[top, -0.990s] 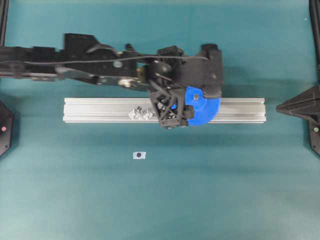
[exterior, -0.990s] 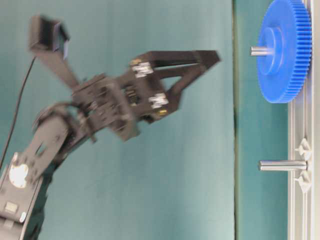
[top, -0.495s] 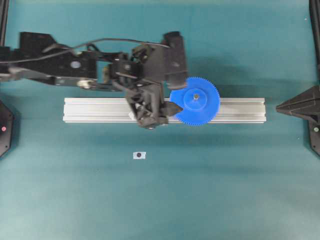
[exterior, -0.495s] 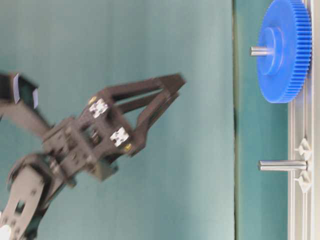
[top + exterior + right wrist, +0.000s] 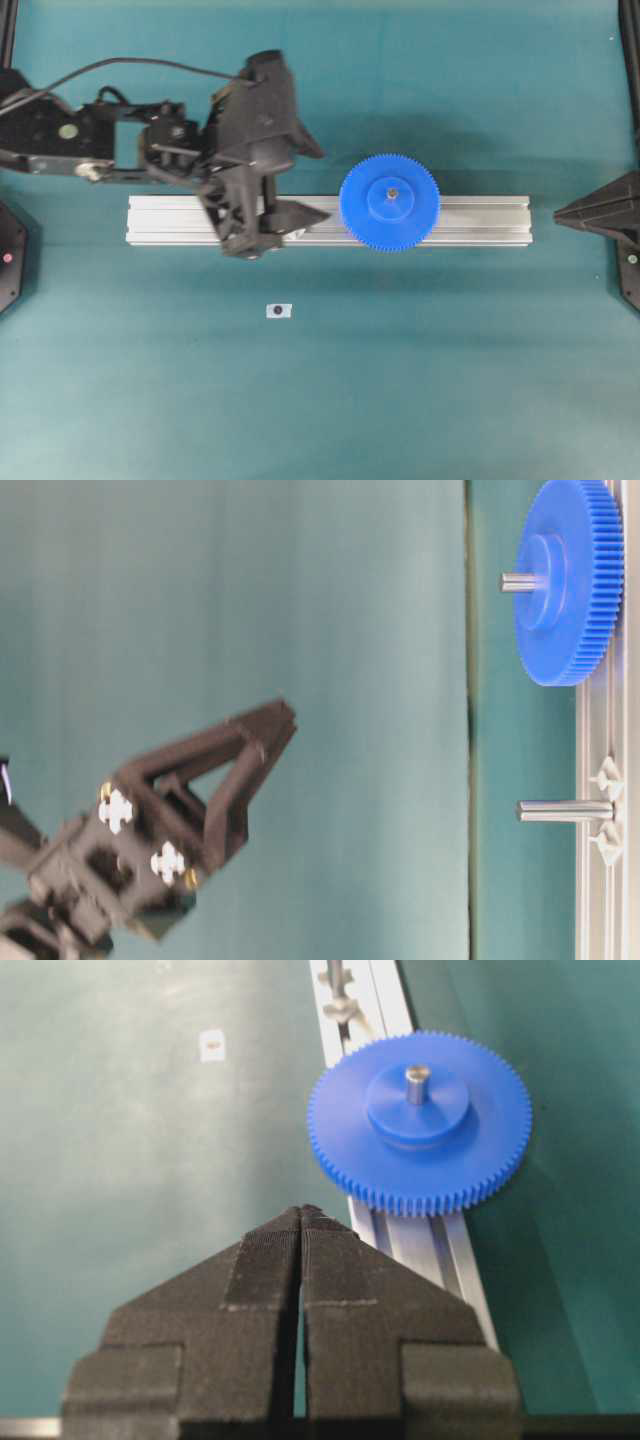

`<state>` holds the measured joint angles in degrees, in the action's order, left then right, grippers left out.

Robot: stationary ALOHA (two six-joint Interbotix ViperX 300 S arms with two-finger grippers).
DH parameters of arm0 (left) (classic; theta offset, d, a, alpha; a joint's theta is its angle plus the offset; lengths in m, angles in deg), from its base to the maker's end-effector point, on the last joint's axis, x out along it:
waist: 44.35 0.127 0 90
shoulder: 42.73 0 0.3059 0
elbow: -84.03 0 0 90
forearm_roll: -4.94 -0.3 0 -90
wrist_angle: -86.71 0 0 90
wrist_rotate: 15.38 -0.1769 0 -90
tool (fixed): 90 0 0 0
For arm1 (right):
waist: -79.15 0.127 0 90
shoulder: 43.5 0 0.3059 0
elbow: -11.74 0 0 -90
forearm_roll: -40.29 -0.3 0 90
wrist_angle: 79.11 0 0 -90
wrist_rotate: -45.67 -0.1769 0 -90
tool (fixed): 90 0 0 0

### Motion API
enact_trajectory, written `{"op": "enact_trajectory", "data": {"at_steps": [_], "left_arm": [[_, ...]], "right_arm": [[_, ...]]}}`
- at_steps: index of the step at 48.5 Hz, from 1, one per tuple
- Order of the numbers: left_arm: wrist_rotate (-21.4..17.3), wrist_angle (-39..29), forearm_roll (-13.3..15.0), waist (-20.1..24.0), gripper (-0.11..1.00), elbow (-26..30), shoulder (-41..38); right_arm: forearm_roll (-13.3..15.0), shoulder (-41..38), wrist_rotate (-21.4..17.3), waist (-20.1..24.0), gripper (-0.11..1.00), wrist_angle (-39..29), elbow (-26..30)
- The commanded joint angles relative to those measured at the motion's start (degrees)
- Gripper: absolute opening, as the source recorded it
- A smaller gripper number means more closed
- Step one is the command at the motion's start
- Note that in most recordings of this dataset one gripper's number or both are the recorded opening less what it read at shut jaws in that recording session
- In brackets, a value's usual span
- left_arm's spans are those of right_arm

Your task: Find the location of the shaft and insert the large gear.

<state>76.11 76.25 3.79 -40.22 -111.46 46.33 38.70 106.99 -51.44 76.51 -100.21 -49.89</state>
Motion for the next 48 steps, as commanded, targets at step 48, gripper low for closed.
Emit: {"op": "enact_trajectory", "data": {"at_steps": [48], "left_arm": [[0.26, 8.17, 0.00, -1.67, 0.90, -14.77, 16.26]], "right_arm": [[0.00, 0.09, -0.62, -0.09, -0.01, 2.29, -0.18]]}}
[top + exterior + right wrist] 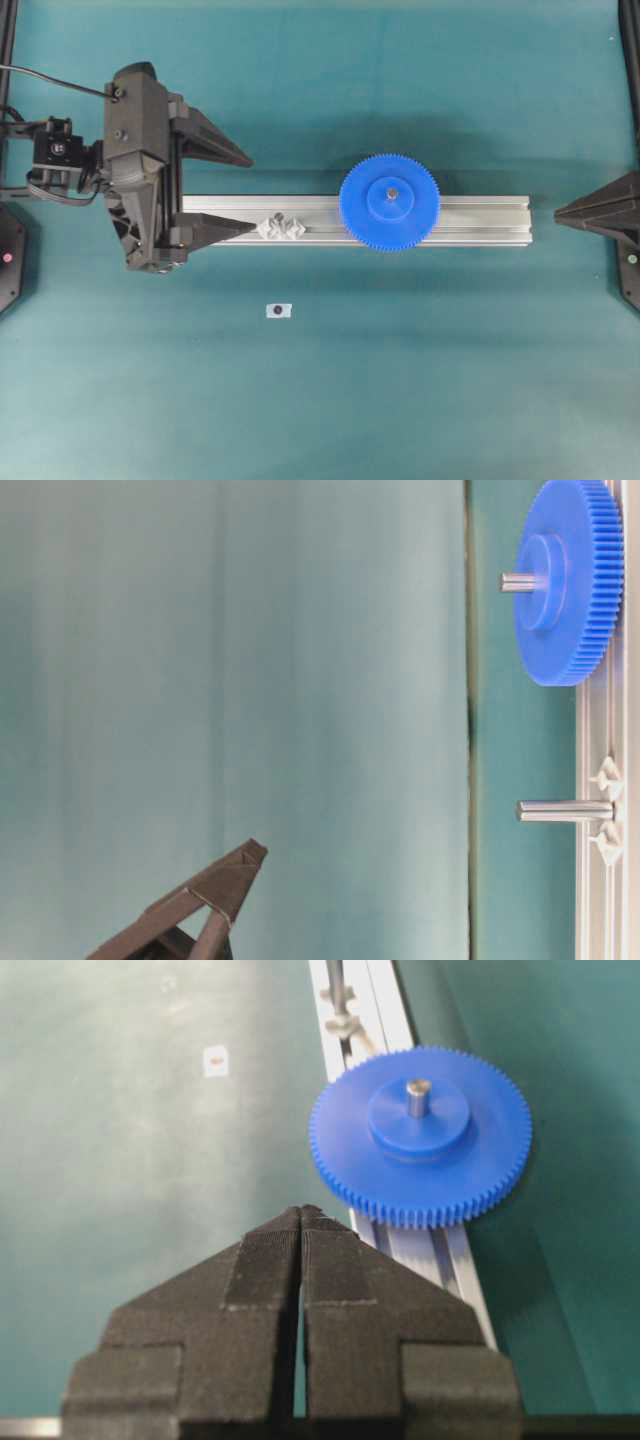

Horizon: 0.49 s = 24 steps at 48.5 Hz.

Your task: Find the location of the shaft and insert the large gear.

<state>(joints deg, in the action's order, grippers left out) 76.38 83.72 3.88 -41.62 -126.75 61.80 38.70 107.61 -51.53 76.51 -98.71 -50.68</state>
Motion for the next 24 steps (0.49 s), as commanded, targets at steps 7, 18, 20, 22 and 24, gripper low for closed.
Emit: {"op": "enact_trajectory", "data": {"at_steps": [7, 18, 20, 22, 24], "left_arm": [[0.00, 0.79, -0.09, -0.26, 0.90, 0.44, 0.88], [0.26, 0.97, -0.18, -0.26, 0.90, 0.26, 0.88], [0.35, 0.97, -0.18, -0.26, 0.90, 0.26, 0.88], [0.35, 0.97, -0.09, -0.26, 0.90, 0.26, 0.79], [0.35, 0.97, -0.09, -0.26, 0.90, 0.26, 0.79]], "right_arm": [[0.00, -0.44, -0.53, -0.09, -0.01, 0.79, 0.53], [0.09, -0.44, -0.44, -0.09, -0.01, 0.79, 0.53], [0.09, -0.53, -0.44, -0.09, -0.01, 0.79, 0.53], [0.18, -0.44, -0.44, -0.09, -0.01, 0.79, 0.53], [0.26, -0.53, -0.44, -0.09, -0.01, 0.79, 0.44]]}}
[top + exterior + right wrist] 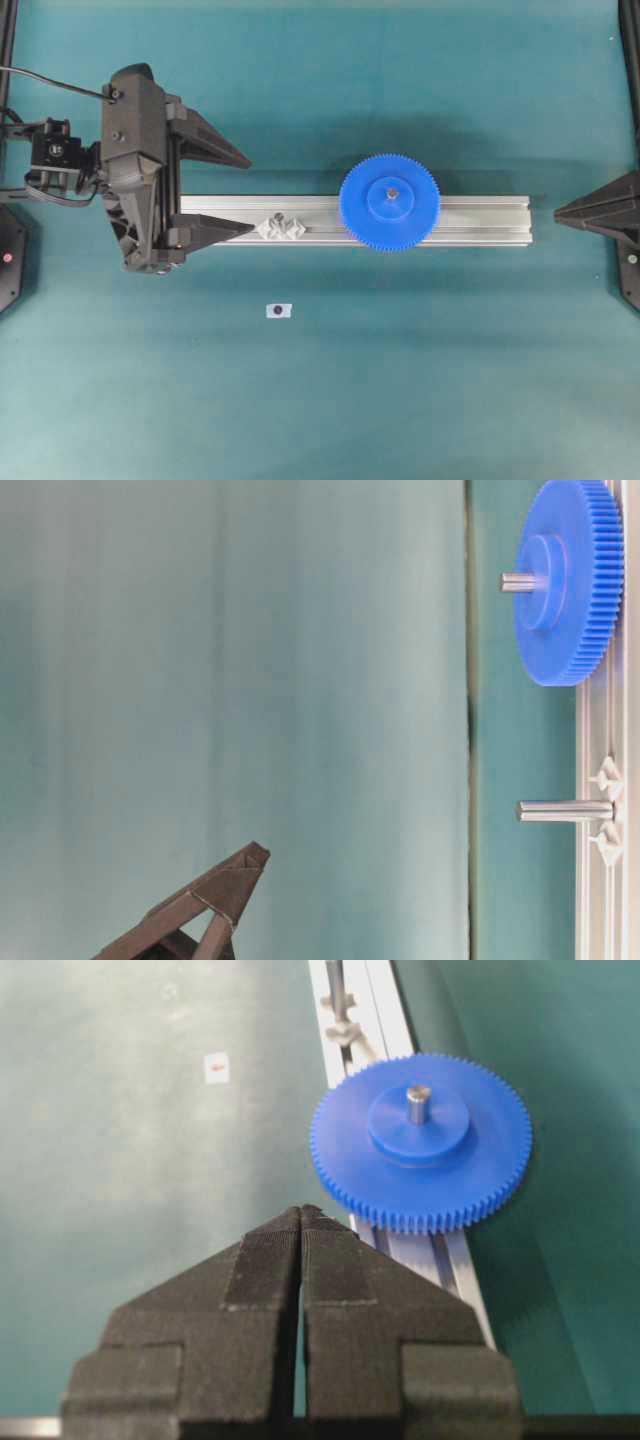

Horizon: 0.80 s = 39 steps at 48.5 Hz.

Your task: Find the location of the shaft and insert the large gear.

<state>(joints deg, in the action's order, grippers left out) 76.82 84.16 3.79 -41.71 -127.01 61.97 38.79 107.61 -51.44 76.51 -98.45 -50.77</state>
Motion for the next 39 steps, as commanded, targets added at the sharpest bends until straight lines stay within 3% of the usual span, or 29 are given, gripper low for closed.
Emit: {"op": "enact_trajectory", "data": {"at_steps": [1, 39], "left_arm": [[-0.09, 0.53, -0.09, -0.18, 0.90, 0.53, 0.62], [2.11, 3.52, 0.00, -0.18, 0.90, -0.97, 1.05]], "right_arm": [[0.18, -0.53, -0.53, -0.09, -0.01, 0.53, 0.53], [0.18, -0.53, -0.53, -0.09, -0.01, 0.53, 0.53]]}}
